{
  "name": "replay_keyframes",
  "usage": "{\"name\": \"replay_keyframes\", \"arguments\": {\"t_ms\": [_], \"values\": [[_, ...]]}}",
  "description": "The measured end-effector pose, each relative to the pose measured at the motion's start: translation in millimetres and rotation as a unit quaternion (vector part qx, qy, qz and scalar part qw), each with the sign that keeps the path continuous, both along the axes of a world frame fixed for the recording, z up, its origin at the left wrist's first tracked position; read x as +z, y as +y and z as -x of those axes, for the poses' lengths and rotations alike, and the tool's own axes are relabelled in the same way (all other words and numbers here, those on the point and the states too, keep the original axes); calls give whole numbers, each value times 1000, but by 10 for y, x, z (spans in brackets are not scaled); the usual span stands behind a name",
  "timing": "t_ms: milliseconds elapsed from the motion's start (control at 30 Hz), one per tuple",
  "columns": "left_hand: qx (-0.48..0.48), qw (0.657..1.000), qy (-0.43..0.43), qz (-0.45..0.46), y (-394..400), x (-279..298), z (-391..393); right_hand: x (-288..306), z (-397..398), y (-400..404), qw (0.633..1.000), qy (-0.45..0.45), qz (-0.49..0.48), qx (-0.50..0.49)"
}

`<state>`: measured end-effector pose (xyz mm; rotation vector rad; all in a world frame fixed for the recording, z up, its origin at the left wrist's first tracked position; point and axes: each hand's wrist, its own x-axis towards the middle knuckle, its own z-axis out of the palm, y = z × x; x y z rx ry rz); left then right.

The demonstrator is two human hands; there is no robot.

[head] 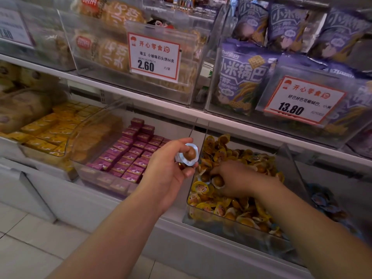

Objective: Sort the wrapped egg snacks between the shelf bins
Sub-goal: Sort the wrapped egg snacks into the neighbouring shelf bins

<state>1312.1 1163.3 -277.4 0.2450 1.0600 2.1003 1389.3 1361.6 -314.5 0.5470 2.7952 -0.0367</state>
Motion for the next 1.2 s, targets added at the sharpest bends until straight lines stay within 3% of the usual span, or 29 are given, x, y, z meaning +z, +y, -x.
{"name": "replay_keyframes", "arguments": {"t_ms": [133,233,333,367,433,633,767,833,933,1033,1100,1200], "values": [[2,1000,2,0,4,16,-11,-101,15,-42,999,51,-2,2],[0,1000,5,-4,11,15,-16,-48,-38,39,987,130,85,-38],[-2,1000,7,-9,40,6,-21,63,-147,116,905,269,296,-144],[-2,1000,7,-10,55,2,-23,80,-169,131,875,299,338,-173],[-2,1000,7,-8,80,-8,-31,87,-178,141,859,314,347,-205],[0,1000,13,-7,126,-18,-60,61,-148,50,900,344,163,-214],[-6,999,34,-2,155,-13,-69,-18,-195,-70,935,353,-4,-44],[-8,999,43,-3,164,-15,-65,-81,-168,-167,962,269,0,38],[-9,998,55,4,165,-30,-69,-192,-97,-215,990,132,20,41],[-8,998,62,-4,153,-52,-63,-201,-48,-176,996,74,5,47],[-7,998,66,-3,148,-59,-52,-200,-23,-178,996,68,7,61],[-6,998,65,-1,155,-63,-60,-227,-14,-198,987,140,21,79]]}}
